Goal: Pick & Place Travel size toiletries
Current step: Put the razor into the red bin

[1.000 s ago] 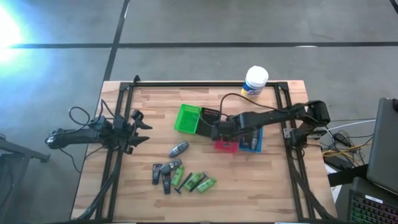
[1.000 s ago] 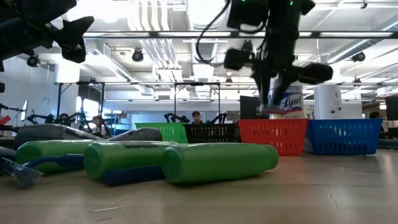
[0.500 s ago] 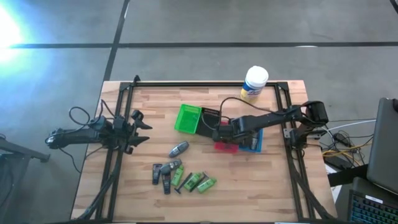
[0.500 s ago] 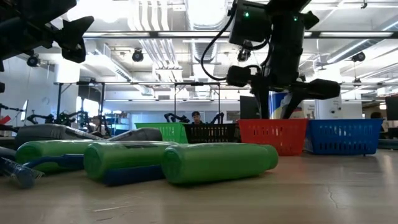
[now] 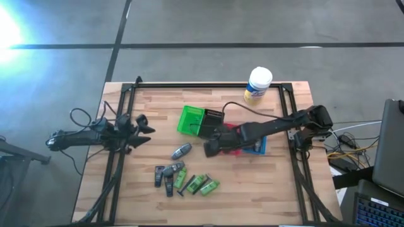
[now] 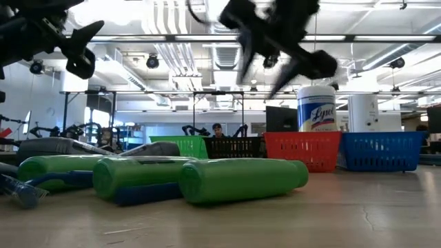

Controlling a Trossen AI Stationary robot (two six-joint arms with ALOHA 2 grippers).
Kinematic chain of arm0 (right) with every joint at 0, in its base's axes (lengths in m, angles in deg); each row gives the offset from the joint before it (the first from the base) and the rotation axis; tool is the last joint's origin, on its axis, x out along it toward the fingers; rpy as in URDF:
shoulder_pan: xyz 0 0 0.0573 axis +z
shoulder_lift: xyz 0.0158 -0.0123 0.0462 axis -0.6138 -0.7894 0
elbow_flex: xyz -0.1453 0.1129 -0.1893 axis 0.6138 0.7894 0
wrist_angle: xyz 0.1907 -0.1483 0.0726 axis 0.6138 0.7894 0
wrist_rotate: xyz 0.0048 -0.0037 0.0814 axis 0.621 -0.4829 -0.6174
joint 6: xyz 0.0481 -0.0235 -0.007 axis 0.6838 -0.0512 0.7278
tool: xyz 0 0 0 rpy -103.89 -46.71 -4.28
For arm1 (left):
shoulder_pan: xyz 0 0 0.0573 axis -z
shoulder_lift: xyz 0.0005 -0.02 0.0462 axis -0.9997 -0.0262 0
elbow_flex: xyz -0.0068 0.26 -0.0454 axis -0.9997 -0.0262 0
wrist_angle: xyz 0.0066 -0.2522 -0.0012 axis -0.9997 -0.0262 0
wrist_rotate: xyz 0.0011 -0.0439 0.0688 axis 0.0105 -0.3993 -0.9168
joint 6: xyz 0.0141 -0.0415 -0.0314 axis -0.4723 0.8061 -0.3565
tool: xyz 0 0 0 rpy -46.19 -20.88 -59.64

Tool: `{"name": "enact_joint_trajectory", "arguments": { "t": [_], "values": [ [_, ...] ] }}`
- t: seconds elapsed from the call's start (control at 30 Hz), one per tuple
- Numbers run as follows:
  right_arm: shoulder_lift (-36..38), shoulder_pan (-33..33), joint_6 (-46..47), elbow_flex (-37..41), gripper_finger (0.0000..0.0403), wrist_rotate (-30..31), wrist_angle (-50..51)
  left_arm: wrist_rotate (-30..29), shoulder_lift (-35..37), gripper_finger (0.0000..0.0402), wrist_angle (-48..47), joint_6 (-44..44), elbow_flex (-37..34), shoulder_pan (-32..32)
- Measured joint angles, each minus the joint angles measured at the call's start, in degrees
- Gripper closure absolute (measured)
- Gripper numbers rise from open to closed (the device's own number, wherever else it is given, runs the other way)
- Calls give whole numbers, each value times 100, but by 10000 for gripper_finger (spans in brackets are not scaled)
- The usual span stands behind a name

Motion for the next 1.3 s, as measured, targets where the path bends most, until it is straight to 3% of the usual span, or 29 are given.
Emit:
{"name": "enact_joint_trajectory", "arguments": {
  "t": [0.13,0.37,0.53,1.03,1.3],
  "values": [
    [-514,327,-1180,-465,184,-473,-60,1,-15,188,-34,465,2,-2],
    [-1413,398,-1096,-1224,205,-850,13,-26,-35,188,-66,550,2,-2],
    [-1944,532,-1935,-1912,220,-1692,61,97,-38,188,-106,1693,1,-2],
    [-3800,542,-6085,-4863,226,-1653,1447,1275,-108,188,-787,2374,1,-1],
    [-4396,477,-7146,-5602,223,-1255,1836,1869,-117,188,-984,2594,2,0]
  ]
}}
